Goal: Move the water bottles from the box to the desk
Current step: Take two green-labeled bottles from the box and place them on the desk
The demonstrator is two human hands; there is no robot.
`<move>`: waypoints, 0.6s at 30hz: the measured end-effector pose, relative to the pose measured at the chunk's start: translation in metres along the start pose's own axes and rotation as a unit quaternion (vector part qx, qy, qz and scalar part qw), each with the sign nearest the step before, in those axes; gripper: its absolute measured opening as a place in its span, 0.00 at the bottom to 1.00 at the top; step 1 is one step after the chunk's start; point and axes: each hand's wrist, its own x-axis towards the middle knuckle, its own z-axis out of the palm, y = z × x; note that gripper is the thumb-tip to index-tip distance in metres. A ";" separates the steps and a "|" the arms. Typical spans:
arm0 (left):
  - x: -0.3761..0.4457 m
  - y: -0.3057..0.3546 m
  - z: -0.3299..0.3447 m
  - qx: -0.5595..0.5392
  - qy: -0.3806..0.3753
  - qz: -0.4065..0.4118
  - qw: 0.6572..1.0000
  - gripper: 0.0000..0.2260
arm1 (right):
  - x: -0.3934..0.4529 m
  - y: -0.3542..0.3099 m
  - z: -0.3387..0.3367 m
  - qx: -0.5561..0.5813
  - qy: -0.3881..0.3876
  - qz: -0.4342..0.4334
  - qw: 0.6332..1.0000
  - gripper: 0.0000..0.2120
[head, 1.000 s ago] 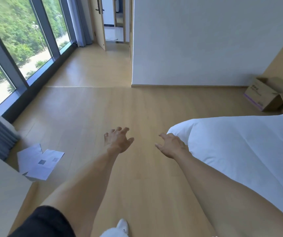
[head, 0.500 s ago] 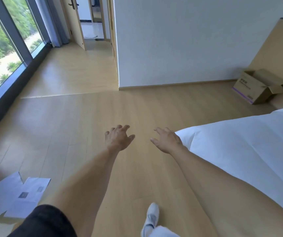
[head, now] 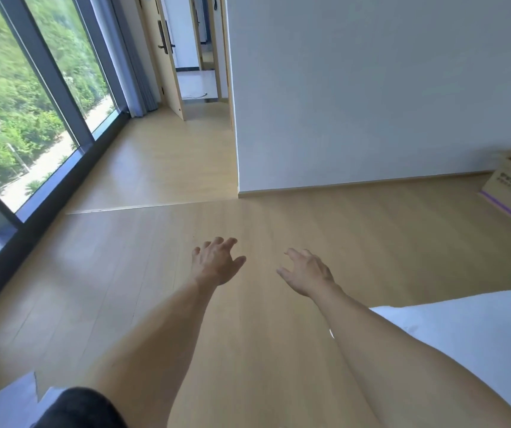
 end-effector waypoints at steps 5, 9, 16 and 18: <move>0.075 0.026 -0.003 -0.003 0.005 0.014 1.000 0.25 | 0.066 0.015 -0.029 -0.003 -0.004 0.004 1.000 0.26; 0.142 0.048 0.002 -0.002 -0.014 0.031 0.999 0.25 | 0.111 0.034 -0.042 0.002 -0.002 0.028 1.000 0.27; 0.277 0.112 0.021 -0.007 -0.044 0.127 0.991 0.25 | 0.190 0.090 -0.068 0.020 0.033 0.130 0.991 0.26; 0.317 0.136 0.023 -0.003 -0.050 0.171 0.984 0.25 | 0.214 0.105 -0.079 0.024 0.047 0.172 0.984 0.27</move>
